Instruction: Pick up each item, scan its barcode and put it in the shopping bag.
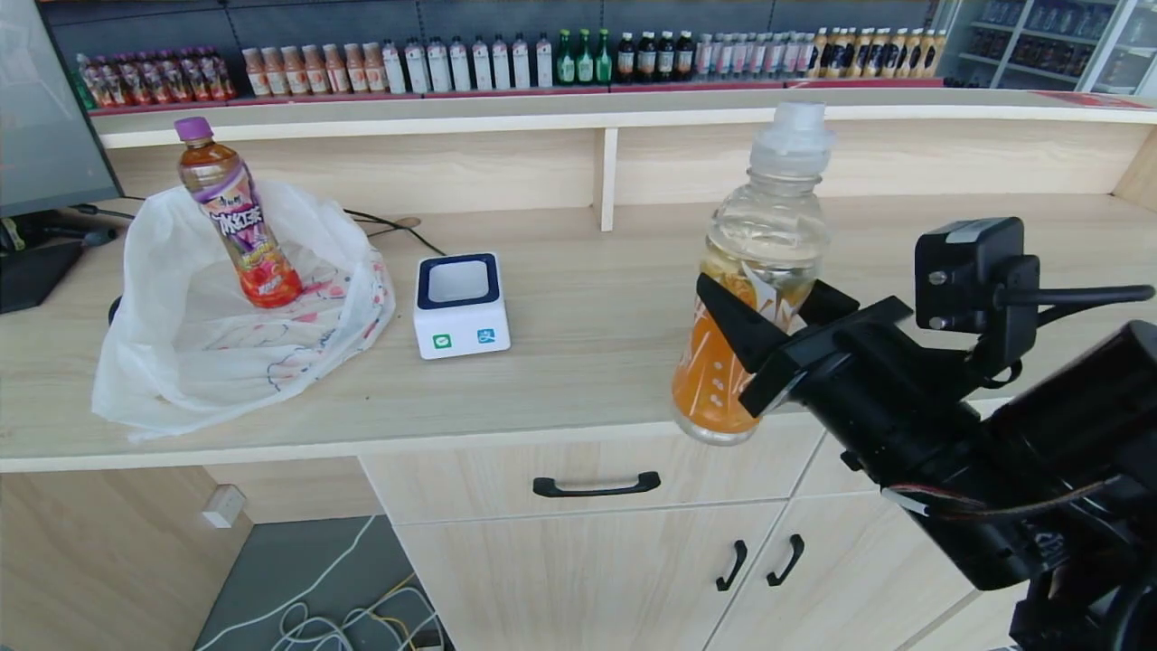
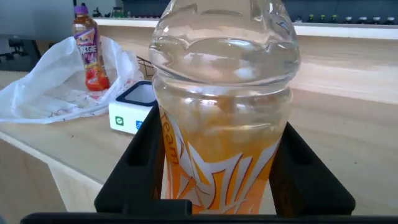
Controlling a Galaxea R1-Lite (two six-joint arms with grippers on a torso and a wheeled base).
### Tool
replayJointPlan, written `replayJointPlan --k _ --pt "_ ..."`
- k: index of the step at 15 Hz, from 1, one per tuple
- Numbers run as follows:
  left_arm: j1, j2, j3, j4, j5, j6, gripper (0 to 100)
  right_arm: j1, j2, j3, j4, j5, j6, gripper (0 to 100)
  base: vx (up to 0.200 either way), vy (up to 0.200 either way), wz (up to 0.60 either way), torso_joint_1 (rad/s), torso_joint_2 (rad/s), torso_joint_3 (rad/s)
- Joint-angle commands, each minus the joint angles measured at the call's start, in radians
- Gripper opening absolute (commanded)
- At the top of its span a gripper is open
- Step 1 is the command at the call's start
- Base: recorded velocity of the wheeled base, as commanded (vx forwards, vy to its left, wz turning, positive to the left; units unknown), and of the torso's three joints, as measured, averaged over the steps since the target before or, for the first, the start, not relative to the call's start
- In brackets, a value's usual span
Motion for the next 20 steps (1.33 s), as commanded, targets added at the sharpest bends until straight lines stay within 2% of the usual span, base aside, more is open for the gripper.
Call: replayJointPlan --k 1,7,11,20 --pt "0.000 0.000 0.000 -0.001 0.000 0.000 100 -0.015 0.013 -0.051 -0.001 -0.005 0.007 0 0.000 0.000 0.00 0.000 0.00 0.000" --pt "0.000 0.000 0.000 -0.001 0.001 0.000 100 -0.120 0.013 -0.110 -0.001 -0.005 0.017 0 0.000 0.000 0.00 0.000 0.00 0.000" --pt "0.000 0.000 0.000 -0.001 0.000 0.000 100 -0.132 0.027 -0.100 -0.001 -0.006 0.090 0 0.000 0.000 0.00 0.000 0.00 0.000" --pt "0.000 0.000 0.000 0.000 0.001 0.000 100 -0.141 0.032 -0.119 -0.001 -0.006 0.091 0 0.000 0.000 0.00 0.000 0.00 0.000"
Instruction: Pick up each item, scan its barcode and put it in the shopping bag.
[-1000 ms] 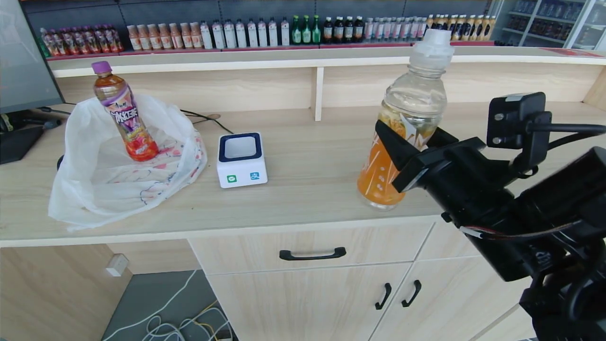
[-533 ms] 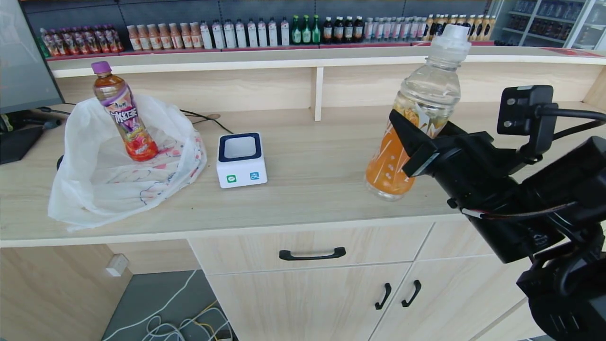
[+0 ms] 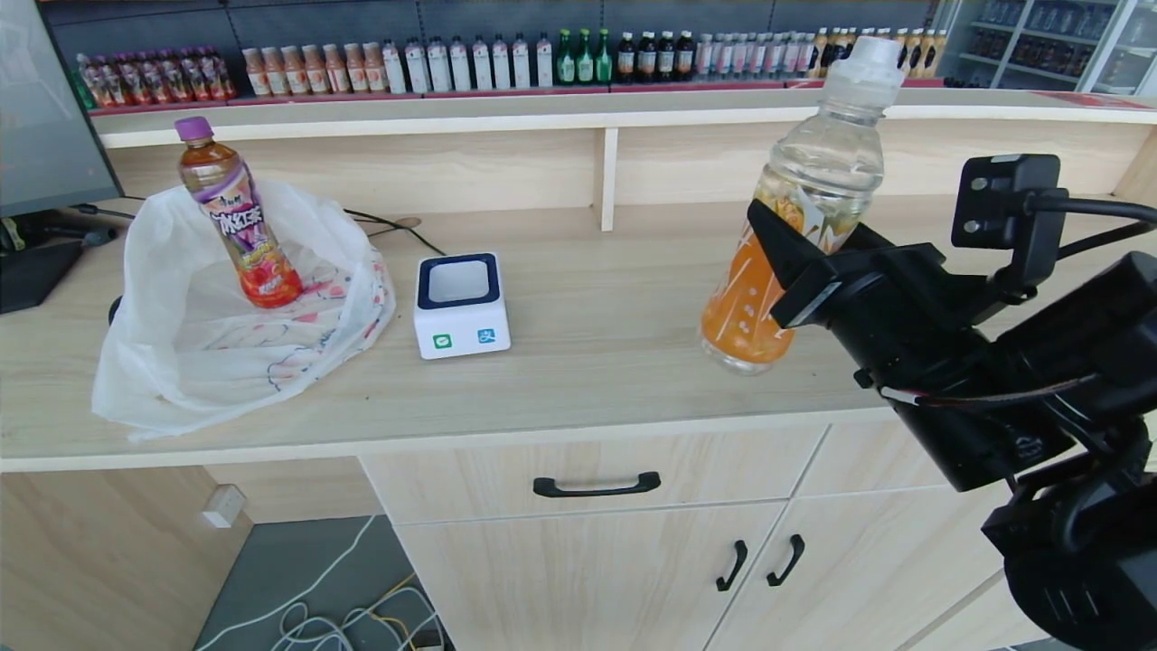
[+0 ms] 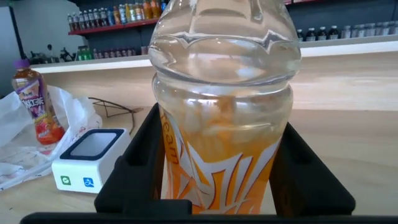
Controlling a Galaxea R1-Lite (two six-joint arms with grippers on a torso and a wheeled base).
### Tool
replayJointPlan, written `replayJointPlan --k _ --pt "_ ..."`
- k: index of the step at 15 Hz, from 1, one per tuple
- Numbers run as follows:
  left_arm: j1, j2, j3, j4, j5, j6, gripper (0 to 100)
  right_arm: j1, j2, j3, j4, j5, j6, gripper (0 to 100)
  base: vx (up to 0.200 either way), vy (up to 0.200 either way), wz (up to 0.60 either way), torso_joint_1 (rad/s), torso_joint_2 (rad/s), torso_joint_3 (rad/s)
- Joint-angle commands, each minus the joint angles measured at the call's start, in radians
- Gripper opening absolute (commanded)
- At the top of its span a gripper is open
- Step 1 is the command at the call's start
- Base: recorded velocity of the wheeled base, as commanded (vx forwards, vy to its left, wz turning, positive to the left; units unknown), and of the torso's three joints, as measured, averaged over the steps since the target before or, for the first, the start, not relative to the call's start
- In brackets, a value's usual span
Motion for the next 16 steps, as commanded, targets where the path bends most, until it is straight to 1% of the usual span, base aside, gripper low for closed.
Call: replayJointPlan --k 1,16 --pt "0.001 0.000 0.000 0.000 -0.001 -0.001 100 0.000 0.002 0.000 -0.001 0.000 -0.001 0 0.000 0.200 0.00 0.002 0.01 0.002" --pt "0.001 0.000 0.000 0.000 0.001 -0.002 100 0.000 0.007 0.007 -0.001 0.000 0.001 0 0.000 0.200 0.00 0.003 0.00 0.001"
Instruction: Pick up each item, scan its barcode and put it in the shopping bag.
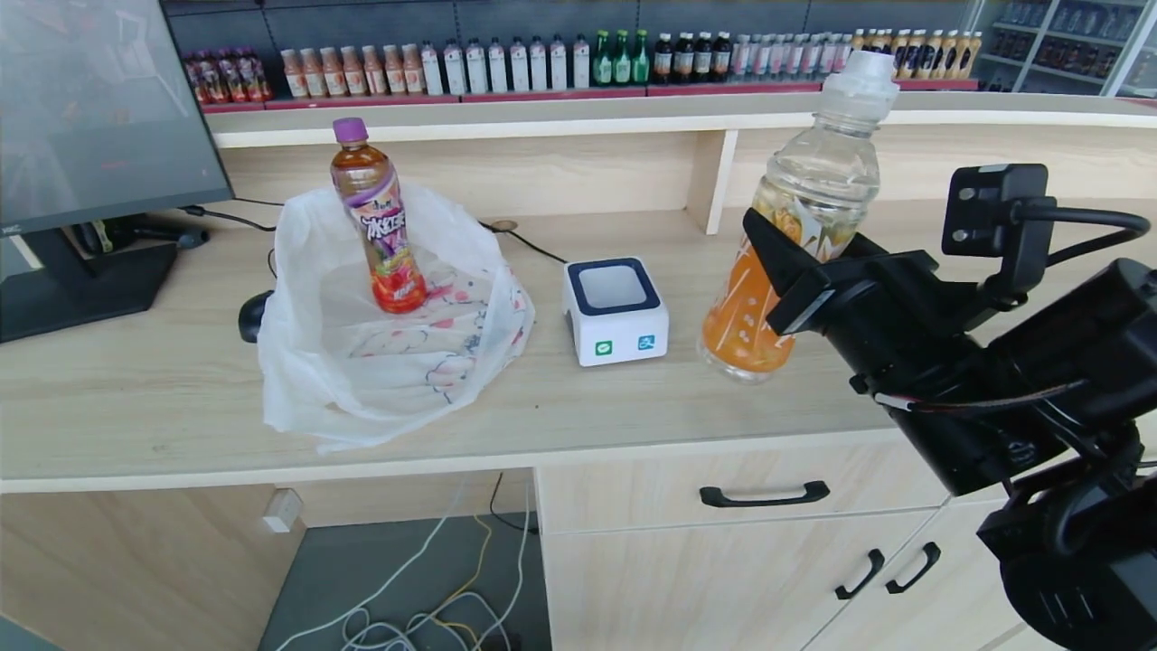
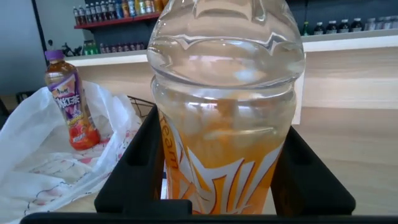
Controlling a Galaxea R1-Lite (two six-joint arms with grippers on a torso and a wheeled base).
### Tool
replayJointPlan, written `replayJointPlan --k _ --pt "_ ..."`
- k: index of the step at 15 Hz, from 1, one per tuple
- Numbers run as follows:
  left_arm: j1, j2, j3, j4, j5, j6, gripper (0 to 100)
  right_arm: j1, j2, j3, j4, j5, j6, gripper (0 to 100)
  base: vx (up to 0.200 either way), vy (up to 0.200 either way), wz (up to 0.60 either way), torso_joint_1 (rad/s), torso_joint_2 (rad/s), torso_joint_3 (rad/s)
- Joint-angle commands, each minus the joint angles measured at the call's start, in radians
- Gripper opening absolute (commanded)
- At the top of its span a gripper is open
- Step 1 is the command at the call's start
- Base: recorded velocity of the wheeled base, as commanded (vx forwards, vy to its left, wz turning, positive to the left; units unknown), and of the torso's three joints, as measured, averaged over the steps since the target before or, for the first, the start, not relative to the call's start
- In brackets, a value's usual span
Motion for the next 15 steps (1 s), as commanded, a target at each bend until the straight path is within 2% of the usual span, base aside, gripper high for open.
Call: replayJointPlan --k 1,12,15 --pt "0.001 0.000 0.000 0.000 0.000 0.000 100 0.000 -0.004 -0.001 0.000 0.000 -0.001 0 0.000 0.000 0.00 0.000 0.00 0.000" --pt "0.001 0.000 0.000 -0.002 0.000 0.001 100 0.005 0.013 -0.013 0.000 0.000 0.001 0 0.000 0.000 0.00 0.000 0.00 0.000" --pt "0.001 0.000 0.000 -0.002 -0.001 0.001 100 0.016 0.025 -0.038 0.000 0.001 0.039 0 0.000 0.000 0.00 0.000 0.00 0.000"
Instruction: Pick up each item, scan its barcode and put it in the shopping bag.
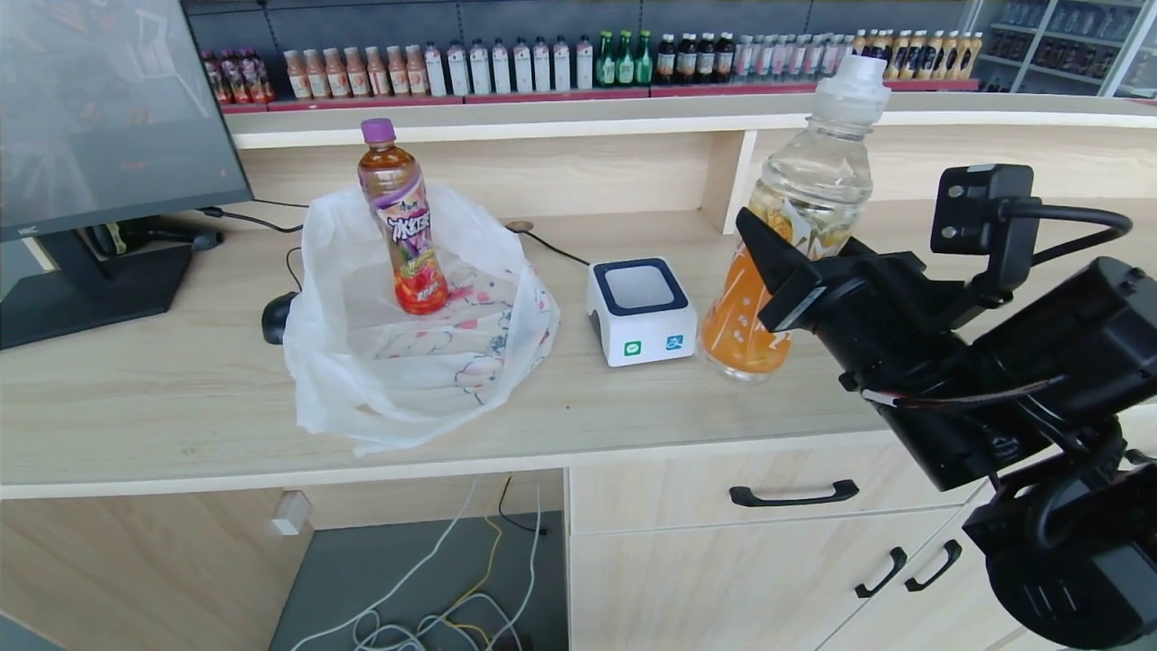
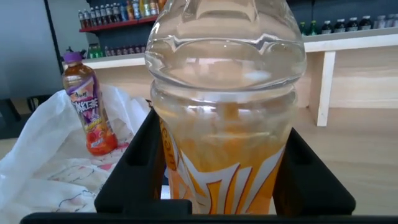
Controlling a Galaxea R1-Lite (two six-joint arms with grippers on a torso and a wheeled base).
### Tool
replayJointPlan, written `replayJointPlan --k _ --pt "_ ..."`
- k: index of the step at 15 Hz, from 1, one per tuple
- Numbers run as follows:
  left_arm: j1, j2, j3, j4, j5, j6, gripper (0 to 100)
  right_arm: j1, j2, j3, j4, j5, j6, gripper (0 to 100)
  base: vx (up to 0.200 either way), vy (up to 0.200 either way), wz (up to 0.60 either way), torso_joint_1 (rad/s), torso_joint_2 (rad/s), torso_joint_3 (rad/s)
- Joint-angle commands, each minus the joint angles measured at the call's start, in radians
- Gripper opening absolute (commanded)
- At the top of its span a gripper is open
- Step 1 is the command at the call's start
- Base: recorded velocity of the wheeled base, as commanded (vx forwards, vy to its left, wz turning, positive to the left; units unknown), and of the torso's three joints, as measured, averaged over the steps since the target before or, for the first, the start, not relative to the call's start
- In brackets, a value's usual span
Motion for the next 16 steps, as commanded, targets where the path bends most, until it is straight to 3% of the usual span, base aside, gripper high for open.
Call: replayJointPlan --k 1,7,12,16 --pt "0.000 0.000 0.000 0.000 0.001 0.000 100 0.006 0.012 -0.053 0.005 -0.001 0.033 0 0.000 0.000 0.00 0.000 0.00 0.000" --pt "0.000 0.000 0.000 0.000 0.001 0.000 100 0.006 0.027 -0.268 0.217 -0.030 0.283 0 0.000 0.000 0.00 0.000 0.00 0.000" --pt "0.000 0.000 0.000 0.001 0.001 0.000 100 0.012 0.153 -0.429 0.248 -0.033 0.443 0 0.000 0.000 0.00 0.000 0.00 0.000" --pt "0.000 0.000 0.000 0.000 -0.001 0.000 100 0.010 0.257 -0.582 0.321 -0.108 0.606 0 0.000 0.000 0.00 0.000 0.00 0.000"
